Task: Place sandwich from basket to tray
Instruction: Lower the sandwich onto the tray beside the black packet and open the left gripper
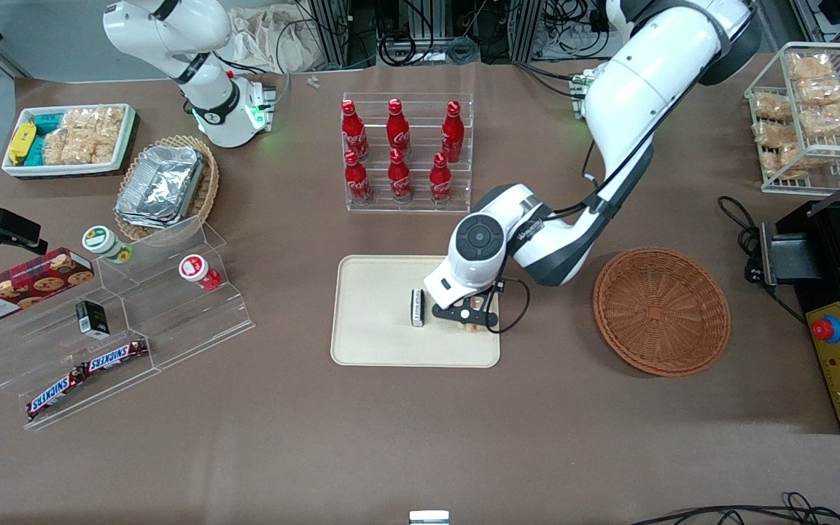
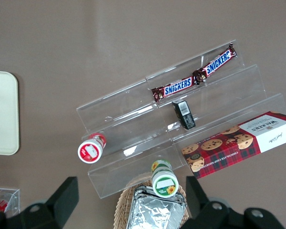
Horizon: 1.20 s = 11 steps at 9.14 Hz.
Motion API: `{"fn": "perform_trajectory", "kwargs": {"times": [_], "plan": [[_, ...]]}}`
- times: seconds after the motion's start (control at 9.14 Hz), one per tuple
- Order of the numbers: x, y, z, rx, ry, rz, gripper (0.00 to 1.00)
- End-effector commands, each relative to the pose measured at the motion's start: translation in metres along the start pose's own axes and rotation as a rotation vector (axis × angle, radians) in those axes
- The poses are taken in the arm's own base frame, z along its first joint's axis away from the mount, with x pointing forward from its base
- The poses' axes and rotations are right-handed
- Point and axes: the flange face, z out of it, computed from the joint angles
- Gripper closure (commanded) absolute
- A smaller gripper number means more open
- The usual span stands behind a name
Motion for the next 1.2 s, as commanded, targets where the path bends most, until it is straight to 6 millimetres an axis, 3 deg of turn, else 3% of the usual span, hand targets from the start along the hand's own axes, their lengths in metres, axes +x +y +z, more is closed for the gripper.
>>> {"fn": "perform_trajectory", "kwargs": {"times": [0.0, 0.11, 0.22, 0.33, 0.44, 0.55, 0.66, 0.88, 1.09], "plan": [[0.007, 0.001, 0.006, 0.006, 0.025, -0.008, 0.69], [0.007, 0.0, 0.005, 0.011, 0.024, -0.008, 0.12], [0.008, -0.003, 0.0, 0.014, 0.023, -0.021, 0.01], [0.006, -0.006, -0.011, 0.037, 0.012, -0.056, 0.01], [0.002, -0.012, -0.035, 0.068, -0.004, -0.071, 0.0], [0.002, -0.03, -0.072, 0.097, -0.003, -0.088, 0.01], [-0.001, -0.047, -0.121, 0.106, 0.034, -0.123, 0.01], [-0.002, -0.107, -0.189, 0.133, 0.067, -0.185, 0.01], [-0.023, -0.175, -0.264, 0.112, 0.028, -0.087, 0.01]]}}
